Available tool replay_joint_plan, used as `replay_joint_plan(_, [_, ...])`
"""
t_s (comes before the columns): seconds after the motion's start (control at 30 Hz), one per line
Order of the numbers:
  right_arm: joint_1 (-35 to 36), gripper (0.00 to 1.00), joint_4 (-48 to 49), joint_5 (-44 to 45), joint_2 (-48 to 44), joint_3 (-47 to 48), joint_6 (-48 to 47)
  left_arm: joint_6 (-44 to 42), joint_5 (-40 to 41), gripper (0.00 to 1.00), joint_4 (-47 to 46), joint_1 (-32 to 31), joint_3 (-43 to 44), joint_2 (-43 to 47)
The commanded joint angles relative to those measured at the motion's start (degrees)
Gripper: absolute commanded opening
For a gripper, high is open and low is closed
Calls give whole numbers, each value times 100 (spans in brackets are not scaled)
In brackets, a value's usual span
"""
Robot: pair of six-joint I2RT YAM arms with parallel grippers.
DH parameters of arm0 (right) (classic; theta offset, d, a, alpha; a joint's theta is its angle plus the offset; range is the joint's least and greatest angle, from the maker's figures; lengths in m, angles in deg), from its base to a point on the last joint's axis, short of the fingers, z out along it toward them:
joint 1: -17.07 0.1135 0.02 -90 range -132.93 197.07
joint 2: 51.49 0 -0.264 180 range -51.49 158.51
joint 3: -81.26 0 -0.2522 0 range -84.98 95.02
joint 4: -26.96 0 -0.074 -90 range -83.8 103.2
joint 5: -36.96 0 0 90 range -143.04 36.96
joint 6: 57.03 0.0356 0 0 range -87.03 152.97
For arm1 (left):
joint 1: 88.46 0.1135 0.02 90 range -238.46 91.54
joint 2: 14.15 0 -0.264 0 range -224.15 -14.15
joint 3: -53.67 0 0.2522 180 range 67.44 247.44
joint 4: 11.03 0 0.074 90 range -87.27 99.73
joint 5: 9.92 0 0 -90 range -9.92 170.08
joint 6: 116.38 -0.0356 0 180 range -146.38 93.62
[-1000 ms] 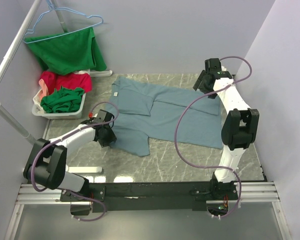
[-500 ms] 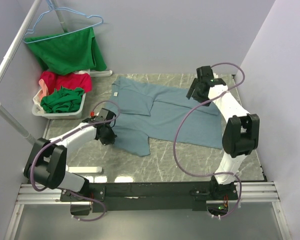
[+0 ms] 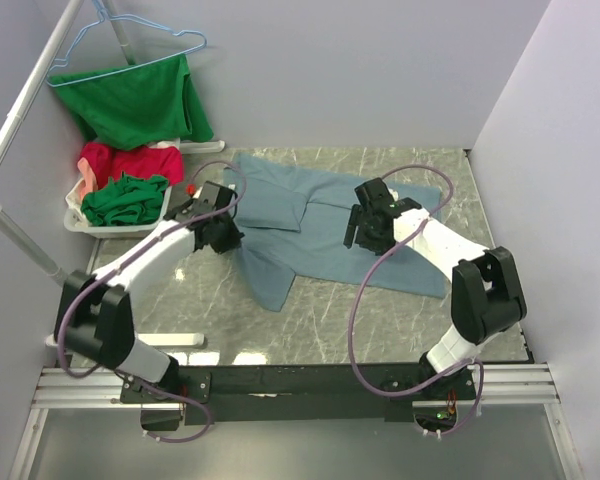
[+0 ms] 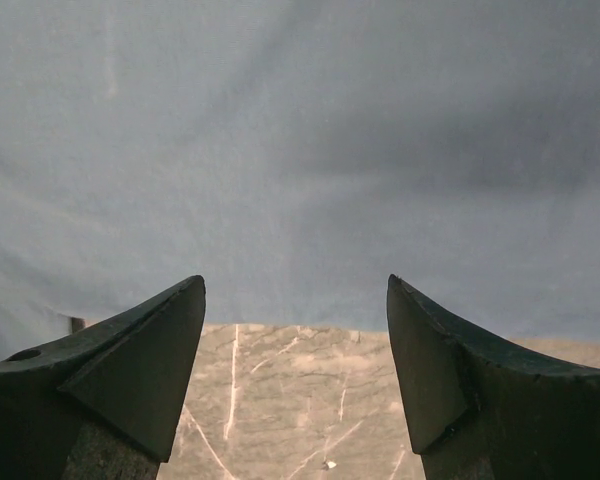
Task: Fold and stack the t-shirts
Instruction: Fold the tshirt
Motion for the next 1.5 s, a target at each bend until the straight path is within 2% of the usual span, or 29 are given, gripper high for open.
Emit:
replay_joint_plan(0.0, [18, 79, 364, -32, -438, -34, 103, -269, -316, 1, -365, -31, 682, -800])
replay_joint_plan(0.1, [18, 79, 311, -15, -402, -8, 85, -358, -430, 1, -401, -48, 1165, -1477])
replay_joint_plan(0.3, [27, 79, 329, -93, -341, -16, 76, -490, -825, 1, -594, -145, 1571, -2445])
replay_joint_plan(0.57, [176, 79, 364, -208, -235, -8, 111, -814, -1072, 4, -1191, -400, 1616, -2895])
replay_joint_plan(0.73, [281, 79, 320, -173, -147, 36, 111, -1272, -1126, 10, -1482, -505, 1518, -2728])
replay_joint_plan(0.87, [343, 79, 355, -190, -139, 10, 138, -1351, -643, 15, -1105, -506, 1607, -2492])
replay_joint_plan(1.07, [439, 79, 372, -190, -68, 45, 164, -1456, 87, 24, -1077, -514, 1055, -1597])
replay_joint_plan(1.23, [510, 79, 337, -164, 28, 116, 155, -1308, 509, 32, -1139, -514, 675, -945])
replay_joint_plan(1.47, [571, 79, 311, -146, 72, 133, 164, -834, 817, 33, -1139, -506, -114, -619])
